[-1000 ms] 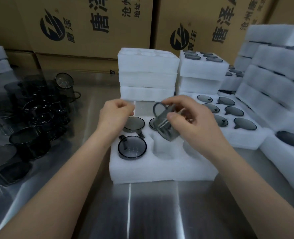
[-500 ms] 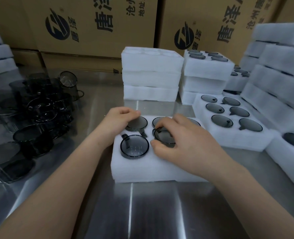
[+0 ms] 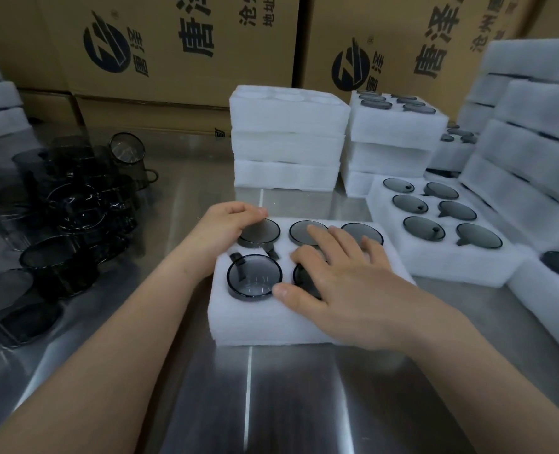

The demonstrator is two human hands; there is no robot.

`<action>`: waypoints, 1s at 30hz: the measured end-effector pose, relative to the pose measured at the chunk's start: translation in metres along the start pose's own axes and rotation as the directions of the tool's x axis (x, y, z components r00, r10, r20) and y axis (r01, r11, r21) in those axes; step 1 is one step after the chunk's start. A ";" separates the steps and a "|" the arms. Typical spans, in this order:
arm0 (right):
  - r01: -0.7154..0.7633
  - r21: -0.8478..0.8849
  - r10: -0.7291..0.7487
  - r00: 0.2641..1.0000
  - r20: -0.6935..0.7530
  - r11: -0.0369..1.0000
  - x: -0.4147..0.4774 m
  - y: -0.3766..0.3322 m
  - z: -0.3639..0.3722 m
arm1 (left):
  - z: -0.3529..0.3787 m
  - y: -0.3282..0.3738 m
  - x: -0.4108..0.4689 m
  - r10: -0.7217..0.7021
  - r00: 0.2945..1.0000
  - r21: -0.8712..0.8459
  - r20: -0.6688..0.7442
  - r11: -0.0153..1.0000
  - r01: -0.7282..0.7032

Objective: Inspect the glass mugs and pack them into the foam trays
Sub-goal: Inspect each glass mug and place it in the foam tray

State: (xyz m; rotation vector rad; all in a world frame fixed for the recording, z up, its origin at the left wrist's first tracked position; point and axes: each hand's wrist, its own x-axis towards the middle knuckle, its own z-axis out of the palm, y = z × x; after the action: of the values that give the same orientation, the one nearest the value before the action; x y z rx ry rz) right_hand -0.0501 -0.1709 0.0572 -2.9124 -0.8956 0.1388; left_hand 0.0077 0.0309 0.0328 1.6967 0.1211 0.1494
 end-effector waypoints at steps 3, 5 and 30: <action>0.031 0.071 -0.026 0.997 -0.072 0.997 0.000 0.000 -0.001 | -0.002 -0.001 0.001 0.002 1.000 -0.007 0.003 1.000 -0.002; 0.033 0.208 0.024 0.965 -0.262 0.977 0.005 0.005 -0.008 | -0.002 -0.001 0.002 -0.003 1.000 -0.011 -0.001 1.000 0.003; -0.188 0.293 0.302 0.858 -0.416 0.937 0.033 0.066 0.001 | -0.006 0.004 0.002 0.162 0.976 0.140 -0.148 0.980 -0.142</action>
State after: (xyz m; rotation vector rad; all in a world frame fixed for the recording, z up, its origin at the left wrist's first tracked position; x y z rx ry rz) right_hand 0.0142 -0.2068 0.0469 -2.6361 -0.3918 -0.3809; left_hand 0.0082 0.0368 0.0375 1.8222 0.1210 0.3993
